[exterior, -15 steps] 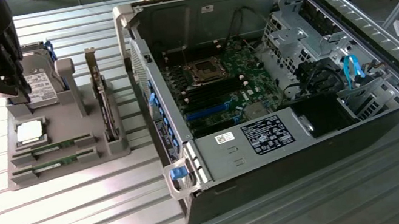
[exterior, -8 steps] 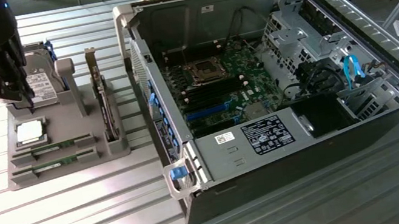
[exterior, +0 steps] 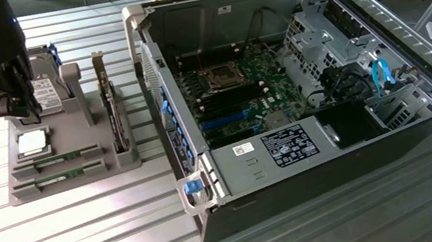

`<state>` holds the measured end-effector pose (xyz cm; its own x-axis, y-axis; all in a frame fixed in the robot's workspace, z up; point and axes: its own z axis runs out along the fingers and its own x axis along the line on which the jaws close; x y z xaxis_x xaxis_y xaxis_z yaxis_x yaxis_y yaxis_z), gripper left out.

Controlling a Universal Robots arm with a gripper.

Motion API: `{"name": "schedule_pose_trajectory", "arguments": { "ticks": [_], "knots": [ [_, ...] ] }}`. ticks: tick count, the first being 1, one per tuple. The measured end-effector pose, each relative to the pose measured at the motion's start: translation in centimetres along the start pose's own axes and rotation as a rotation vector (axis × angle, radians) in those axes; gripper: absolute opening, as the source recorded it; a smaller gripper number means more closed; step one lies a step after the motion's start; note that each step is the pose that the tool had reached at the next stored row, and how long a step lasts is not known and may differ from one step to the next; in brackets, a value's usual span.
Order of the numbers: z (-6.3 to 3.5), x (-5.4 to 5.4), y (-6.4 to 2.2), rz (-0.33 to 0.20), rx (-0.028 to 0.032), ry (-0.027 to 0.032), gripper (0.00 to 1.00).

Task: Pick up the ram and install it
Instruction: 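Pick up the ram and move it above insertion slot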

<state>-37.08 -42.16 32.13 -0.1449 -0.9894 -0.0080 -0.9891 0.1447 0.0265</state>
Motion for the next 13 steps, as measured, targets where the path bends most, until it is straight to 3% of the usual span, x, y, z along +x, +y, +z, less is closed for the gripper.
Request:
{"name": "schedule_pose_trajectory", "arguments": {
  "ticks": [3, 6, 8, 13],
  "knots": [
    [0.55, 0.0, -0.01, 0.0, 0.0, -0.0001, 0.24],
    [3.86, 0.0, -0.05, -0.001, 0.0, -0.0001, 0.24],
    [5.37, 0.1, -0.07, -0.002, -0.0001, 0.0001, 0.24],
    [5.39, 0.2, -0.1, -0.015, 0.0, 0.0002, 0.24]
  ]
}}
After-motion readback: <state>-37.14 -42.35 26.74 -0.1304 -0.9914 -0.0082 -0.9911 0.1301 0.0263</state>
